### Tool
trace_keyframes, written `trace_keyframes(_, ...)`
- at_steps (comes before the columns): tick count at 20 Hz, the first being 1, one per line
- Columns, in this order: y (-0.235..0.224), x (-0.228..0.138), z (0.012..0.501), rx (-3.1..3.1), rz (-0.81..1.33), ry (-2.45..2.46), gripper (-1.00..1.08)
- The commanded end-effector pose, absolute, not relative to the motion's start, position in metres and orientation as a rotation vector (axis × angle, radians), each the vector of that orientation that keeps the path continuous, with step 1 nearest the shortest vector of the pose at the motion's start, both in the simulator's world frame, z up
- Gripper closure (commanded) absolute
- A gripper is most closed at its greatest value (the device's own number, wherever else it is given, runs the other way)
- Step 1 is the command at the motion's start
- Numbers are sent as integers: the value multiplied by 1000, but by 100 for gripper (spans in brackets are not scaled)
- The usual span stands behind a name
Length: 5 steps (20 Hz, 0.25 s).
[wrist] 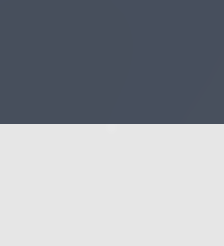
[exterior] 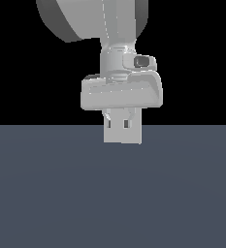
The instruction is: Plug the charger into the wall socket.
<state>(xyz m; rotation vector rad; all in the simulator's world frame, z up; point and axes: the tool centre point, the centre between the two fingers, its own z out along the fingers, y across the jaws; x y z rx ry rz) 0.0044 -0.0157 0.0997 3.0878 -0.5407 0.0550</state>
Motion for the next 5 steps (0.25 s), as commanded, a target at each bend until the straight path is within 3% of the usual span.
trace_keyframes(1, -17, 8, 100, 3088, 55, -540, 108)
trace_keyframes(5, -17, 9, 100, 3088, 55, -540, 108)
